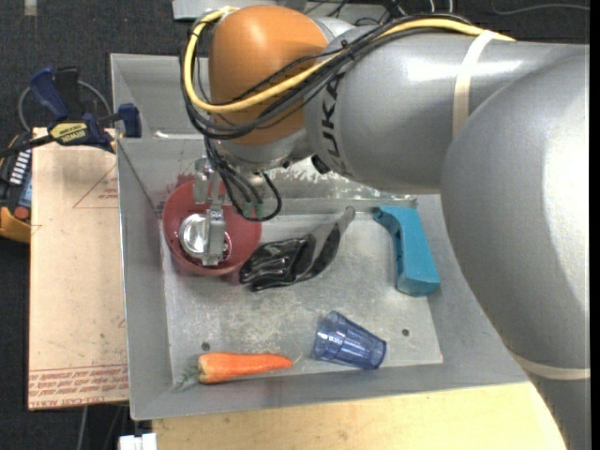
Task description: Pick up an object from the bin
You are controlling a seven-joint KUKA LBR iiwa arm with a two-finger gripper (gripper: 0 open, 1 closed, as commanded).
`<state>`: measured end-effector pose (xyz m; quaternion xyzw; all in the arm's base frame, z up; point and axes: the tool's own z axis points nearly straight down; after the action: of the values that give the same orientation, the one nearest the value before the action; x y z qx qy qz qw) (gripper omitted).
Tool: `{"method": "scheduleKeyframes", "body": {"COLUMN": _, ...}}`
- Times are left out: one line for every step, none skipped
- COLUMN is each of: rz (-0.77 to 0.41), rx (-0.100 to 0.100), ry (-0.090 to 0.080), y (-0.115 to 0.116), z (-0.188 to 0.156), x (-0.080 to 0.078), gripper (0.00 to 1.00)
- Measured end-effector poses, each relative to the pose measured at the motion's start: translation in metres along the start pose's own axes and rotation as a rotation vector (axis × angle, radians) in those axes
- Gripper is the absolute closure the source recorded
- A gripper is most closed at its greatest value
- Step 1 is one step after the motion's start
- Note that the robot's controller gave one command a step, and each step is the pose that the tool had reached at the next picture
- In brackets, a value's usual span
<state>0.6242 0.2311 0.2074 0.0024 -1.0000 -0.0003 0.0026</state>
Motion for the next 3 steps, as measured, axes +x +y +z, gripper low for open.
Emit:
{"method": "scheduleKeyframes", "body": {"rz": 0.005, "rx": -0.001, "ry": -0.007, "y": -0.002, "z": -0.006, "x": -0.001, "gripper": 0.0}}
{"method": "scheduleKeyframes", "body": {"rz": -0.236, "rx": -0.001, "ry": -0.006, "y": -0.047, "z": 0.086, "x": -0.002, "gripper": 0.0}}
{"method": "scheduleKeyframes", "body": {"rz": -0.331, "rx": -0.001, "ry": -0.009, "y": -0.071, "z": 0.059, "x": 0.001, "gripper": 0.0}}
